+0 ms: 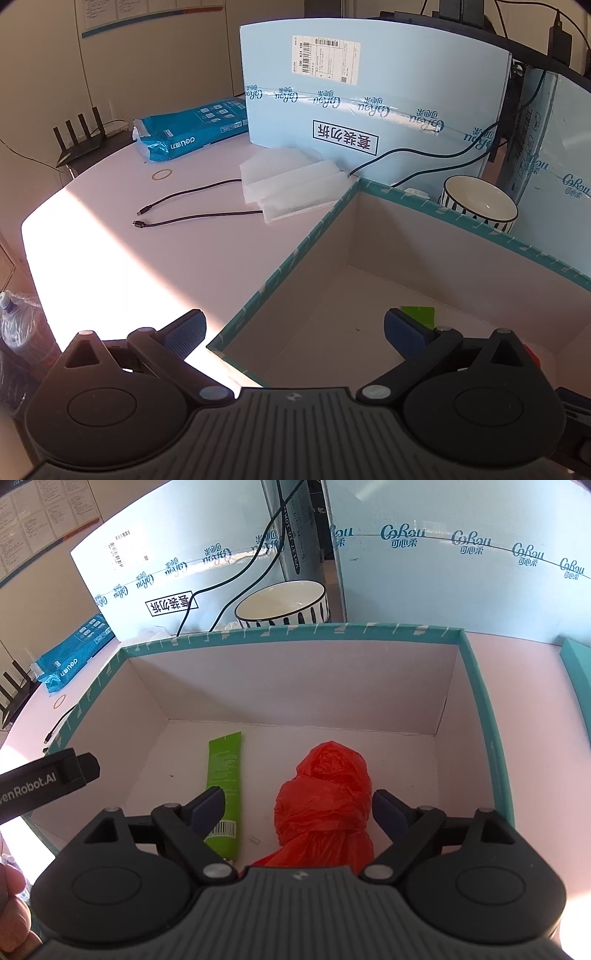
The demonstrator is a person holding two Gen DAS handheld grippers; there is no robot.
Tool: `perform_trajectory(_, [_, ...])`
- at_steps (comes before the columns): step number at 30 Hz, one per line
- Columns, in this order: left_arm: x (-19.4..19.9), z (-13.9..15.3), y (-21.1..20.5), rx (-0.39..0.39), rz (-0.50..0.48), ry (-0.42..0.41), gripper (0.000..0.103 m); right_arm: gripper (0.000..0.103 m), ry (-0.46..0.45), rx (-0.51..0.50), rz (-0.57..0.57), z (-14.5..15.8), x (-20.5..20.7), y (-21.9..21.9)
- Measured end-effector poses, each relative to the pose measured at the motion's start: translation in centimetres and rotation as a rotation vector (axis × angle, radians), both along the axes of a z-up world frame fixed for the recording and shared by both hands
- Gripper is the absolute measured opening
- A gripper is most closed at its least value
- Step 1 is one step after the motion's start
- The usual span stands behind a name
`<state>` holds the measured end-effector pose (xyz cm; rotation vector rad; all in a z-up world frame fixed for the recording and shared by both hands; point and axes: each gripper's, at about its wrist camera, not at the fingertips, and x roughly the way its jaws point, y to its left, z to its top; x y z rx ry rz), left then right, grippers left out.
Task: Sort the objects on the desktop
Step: 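Open the right gripper and release the red bag in the box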
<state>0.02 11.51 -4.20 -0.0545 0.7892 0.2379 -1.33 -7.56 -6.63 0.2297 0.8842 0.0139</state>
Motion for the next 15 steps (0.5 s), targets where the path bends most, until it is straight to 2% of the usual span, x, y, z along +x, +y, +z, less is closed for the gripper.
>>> perform_trajectory(10, [-0.8,0.5,-0.4,0.009,0.008,-0.028,0.103,0.092,-0.154,-0.047,0.058,2.2,-2.2,0.7])
perform_trajectory(15, [-1.5,1.3,-0.4,-0.007,0.032,-0.068,0.103,0.093,-0.24,-0.067,0.077,3.5,-3.3,0.6])
